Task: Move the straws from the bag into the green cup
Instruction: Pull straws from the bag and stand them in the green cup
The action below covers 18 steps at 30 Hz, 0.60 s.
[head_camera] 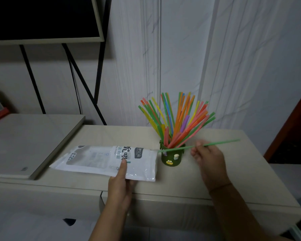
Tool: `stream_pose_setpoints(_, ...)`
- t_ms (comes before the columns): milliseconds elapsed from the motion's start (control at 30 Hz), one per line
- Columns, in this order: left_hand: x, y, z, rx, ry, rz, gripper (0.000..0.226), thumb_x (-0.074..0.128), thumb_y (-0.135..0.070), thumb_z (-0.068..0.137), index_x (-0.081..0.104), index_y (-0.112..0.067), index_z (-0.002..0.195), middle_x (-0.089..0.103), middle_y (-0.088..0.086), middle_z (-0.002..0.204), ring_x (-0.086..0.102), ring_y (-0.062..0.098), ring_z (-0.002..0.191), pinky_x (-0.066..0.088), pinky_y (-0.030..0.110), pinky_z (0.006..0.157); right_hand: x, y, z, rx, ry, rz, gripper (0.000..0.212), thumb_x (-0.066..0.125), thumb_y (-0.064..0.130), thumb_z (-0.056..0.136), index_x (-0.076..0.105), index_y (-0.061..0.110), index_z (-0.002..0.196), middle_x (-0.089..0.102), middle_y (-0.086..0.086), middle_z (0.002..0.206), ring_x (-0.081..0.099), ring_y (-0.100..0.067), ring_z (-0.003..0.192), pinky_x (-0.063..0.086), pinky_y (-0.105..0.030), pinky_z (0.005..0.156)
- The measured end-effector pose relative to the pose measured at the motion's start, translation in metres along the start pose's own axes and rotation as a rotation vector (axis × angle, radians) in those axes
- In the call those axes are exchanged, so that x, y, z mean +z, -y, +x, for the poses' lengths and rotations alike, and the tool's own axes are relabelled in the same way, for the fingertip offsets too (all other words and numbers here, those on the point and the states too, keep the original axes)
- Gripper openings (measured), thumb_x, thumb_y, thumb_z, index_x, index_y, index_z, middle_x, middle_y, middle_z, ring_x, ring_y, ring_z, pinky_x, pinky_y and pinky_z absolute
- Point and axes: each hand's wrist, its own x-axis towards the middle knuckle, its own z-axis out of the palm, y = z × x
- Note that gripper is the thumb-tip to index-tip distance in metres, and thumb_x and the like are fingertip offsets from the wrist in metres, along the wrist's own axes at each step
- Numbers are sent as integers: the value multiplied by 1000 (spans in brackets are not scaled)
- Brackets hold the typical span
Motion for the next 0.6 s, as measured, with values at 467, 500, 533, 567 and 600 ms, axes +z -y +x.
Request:
stream_pose_setpoints(467,1,-3,-9,-101,146,64,32,66,-18,85,64,-17,117,74,7,111,71,22,100,58,39,82,7,12,35,-268,55,-515,6,55,2,89,61,3,92,60,-4,68,61,-7,56,53,-13,55)
stream_pose_setpoints(500,1,-4,-10,-128,181,87,37,66,-18,83,63,-15,120,73,9,114,70,23,103,59,39,82,9,7,34,-223,79,-534,6,56,2,89,61,1,92,61,-5,68,62,-12,58,55,-17,57)
stream_pose_setpoints(533,1,-5,-13,-158,219,119,41,67,-19,81,62,-12,122,72,11,116,69,25,105,59,39,82,12,2,34,-187,90,-544,6,56,2,89,61,0,91,62,-6,68,63,-14,57,56,-19,59)
stream_pose_setpoints(567,1,-5,-15,-186,253,155,44,67,-20,80,62,-11,123,71,12,118,69,26,106,59,39,82,14,-1,33,-168,94,-557,5,57,2,89,61,-1,90,62,-7,68,63,-13,55,56,-19,58)
stream_pose_setpoints(600,-1,-6,-16,-212,280,189,44,67,-20,80,62,-9,123,70,14,119,68,28,107,60,40,80,15,-4,32,-160,97,-576,4,58,1,88,61,-1,88,63,-8,68,63,-10,52,55,-16,57)
